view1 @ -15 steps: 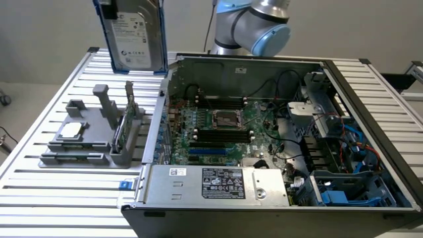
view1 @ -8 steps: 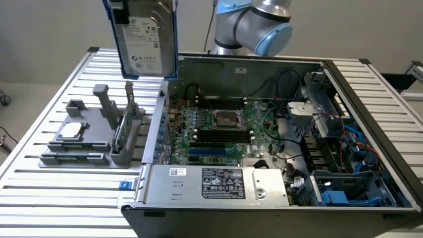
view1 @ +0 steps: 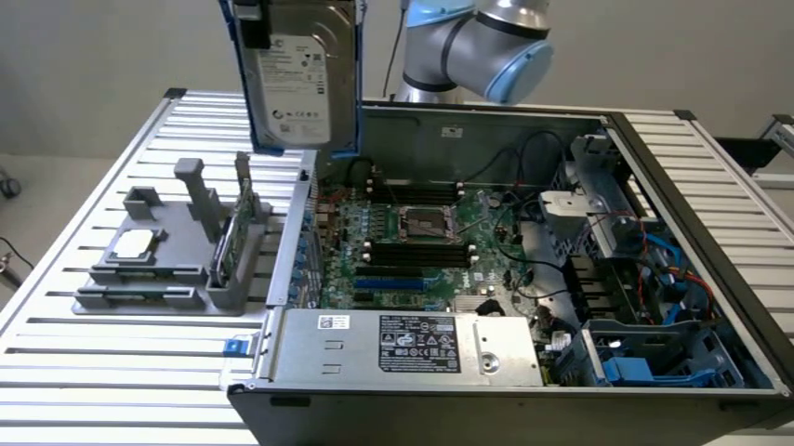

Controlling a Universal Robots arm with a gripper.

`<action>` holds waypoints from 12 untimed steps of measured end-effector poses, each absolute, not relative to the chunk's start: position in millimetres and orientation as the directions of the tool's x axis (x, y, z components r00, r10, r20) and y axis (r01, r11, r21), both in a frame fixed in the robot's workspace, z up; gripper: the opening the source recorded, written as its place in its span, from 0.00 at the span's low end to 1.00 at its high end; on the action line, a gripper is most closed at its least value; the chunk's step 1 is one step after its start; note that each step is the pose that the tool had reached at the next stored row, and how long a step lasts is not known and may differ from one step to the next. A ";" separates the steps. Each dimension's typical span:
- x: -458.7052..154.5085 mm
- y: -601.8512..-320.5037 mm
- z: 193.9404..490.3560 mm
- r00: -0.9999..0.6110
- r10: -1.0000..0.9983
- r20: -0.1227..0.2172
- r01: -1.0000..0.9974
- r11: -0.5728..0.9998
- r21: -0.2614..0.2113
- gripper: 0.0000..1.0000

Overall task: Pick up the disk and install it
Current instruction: 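Pick up the disk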

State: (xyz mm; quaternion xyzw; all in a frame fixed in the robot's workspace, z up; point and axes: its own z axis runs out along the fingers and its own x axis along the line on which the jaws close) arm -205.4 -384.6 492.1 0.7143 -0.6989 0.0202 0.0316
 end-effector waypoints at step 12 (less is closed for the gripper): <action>-156.2 -403.3 508.1 0.023 -0.997 0.073 -1.000 -0.021 0.022 0.33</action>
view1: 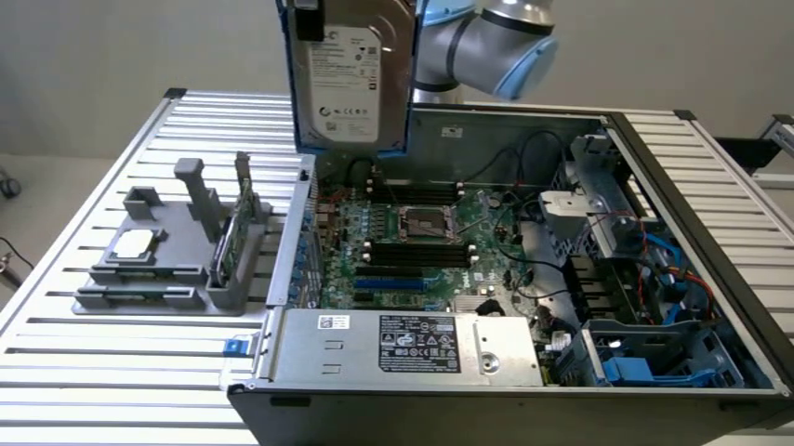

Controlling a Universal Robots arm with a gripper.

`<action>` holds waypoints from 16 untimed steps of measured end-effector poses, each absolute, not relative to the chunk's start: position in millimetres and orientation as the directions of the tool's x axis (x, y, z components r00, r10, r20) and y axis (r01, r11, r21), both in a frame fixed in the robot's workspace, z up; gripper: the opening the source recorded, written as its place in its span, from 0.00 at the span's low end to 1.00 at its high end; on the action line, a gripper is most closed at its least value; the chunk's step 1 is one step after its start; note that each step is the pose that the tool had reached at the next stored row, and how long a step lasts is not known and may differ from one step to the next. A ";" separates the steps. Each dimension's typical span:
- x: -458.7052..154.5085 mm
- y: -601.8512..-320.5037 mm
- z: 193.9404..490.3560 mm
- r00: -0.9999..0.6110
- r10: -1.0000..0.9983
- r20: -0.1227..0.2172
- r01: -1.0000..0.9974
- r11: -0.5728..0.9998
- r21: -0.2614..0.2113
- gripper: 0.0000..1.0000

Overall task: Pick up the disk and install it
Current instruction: 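Pick up the disk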

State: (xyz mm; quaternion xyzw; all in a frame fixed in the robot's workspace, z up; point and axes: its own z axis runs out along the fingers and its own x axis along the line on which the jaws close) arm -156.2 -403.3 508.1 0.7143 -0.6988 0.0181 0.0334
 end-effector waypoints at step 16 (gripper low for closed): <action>-99.0 -430.8 509.3 0.024 -0.997 0.072 -0.999 -0.021 0.039 0.33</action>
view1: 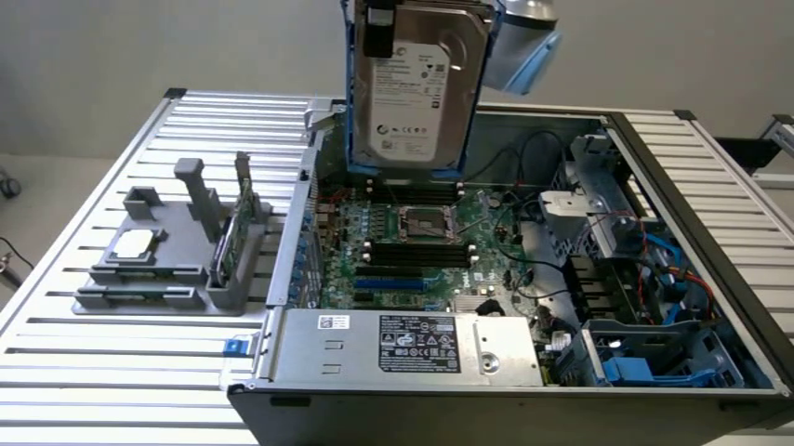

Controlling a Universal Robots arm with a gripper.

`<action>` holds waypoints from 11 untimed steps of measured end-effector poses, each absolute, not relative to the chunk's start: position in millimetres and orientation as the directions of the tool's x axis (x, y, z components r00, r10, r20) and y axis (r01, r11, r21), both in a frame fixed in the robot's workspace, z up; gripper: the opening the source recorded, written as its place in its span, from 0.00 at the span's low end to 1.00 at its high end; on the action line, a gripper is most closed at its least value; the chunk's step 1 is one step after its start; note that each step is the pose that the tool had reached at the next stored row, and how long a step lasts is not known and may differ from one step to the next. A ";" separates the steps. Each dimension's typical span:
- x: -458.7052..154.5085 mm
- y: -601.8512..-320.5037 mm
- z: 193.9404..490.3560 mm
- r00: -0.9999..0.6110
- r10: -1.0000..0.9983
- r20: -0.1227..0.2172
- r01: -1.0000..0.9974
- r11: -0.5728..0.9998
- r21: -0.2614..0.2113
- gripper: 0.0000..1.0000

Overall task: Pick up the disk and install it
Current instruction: 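Pick up the disk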

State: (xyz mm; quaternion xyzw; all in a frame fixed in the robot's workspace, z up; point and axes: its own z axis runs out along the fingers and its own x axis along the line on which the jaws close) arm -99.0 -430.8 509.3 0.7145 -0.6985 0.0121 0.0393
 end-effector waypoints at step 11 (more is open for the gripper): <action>-49.0 -437.3 511.0 0.024 -0.997 0.071 -0.999 -0.021 0.042 0.33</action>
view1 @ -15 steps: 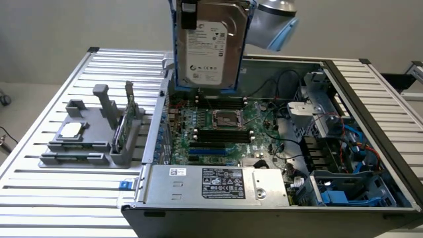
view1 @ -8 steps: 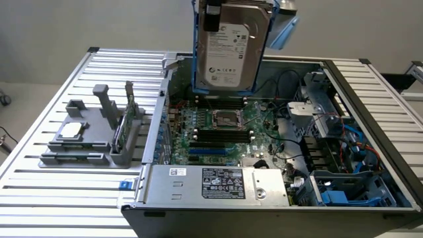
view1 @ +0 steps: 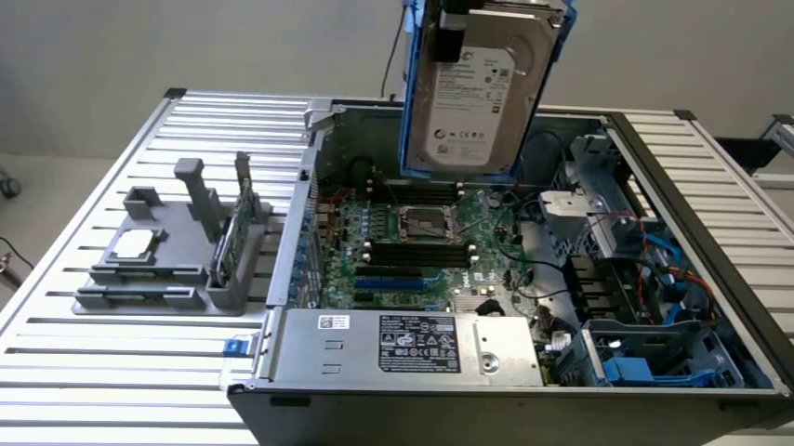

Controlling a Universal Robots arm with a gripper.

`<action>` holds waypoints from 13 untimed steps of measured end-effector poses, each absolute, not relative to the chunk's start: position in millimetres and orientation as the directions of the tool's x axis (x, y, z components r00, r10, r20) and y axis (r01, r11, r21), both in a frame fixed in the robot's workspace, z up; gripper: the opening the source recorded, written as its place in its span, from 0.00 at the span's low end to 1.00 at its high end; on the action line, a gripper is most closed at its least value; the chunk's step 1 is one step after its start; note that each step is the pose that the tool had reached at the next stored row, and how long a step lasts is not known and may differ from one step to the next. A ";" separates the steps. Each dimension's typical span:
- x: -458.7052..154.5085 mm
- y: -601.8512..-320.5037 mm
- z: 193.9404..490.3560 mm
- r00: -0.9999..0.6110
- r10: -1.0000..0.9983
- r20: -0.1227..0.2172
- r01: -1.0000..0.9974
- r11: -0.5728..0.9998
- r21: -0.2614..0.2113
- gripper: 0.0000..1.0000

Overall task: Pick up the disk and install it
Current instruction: 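Pick up the disk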

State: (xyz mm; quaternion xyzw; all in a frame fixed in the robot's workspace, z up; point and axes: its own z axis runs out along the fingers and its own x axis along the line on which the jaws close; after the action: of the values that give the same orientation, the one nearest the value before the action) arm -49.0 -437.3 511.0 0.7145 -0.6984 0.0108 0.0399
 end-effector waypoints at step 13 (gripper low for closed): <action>9.1 -456.0 511.0 0.026 -0.997 0.071 -0.998 -0.021 0.062 0.33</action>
State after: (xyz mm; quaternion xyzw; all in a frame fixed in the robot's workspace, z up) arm 9.1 -456.0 511.0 0.7146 -0.6980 0.0036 0.0468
